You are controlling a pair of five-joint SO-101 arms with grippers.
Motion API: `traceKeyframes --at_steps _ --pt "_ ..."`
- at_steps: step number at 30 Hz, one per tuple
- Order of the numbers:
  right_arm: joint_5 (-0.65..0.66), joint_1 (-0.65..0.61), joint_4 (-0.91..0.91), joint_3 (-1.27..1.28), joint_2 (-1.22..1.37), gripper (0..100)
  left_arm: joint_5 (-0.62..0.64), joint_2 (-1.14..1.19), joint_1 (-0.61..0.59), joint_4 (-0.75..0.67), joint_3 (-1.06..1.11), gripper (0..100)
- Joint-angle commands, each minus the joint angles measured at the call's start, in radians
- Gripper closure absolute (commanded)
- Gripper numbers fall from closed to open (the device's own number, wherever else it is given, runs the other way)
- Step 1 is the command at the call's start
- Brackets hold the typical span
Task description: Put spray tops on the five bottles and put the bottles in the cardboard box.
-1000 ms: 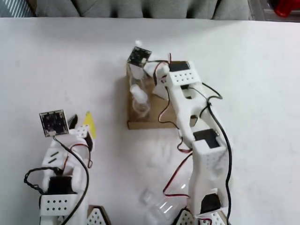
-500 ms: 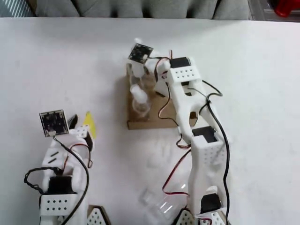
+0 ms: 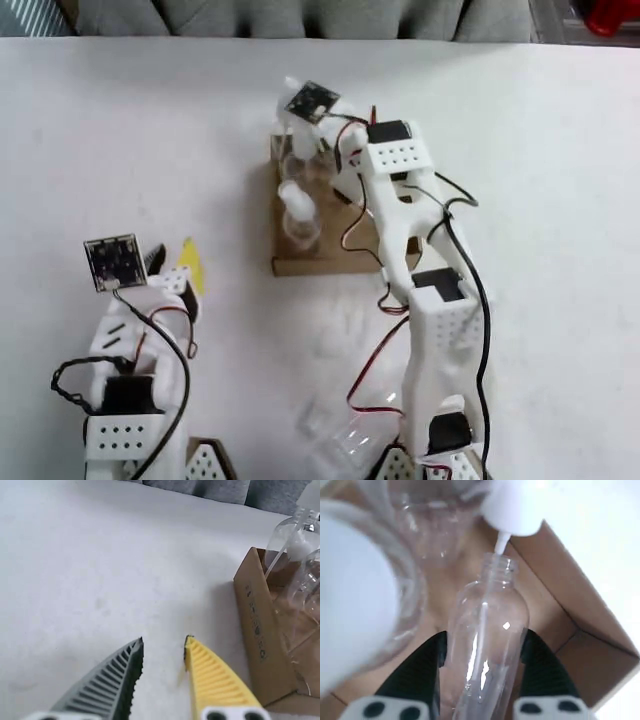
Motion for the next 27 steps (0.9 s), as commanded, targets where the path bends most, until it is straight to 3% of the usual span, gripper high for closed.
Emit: traceKeyframes --at_steps 1,27 --pt "-0.041 0.025 0.019 -0.034 -0.071 98.2 0.014 0.012 -0.012 -0.034 -0.008 86" --pt "-0.181 0.047 0.031 -0.032 -0.174 98.2 0.014 0.012 -0.012 -0.054 -0.005 86"
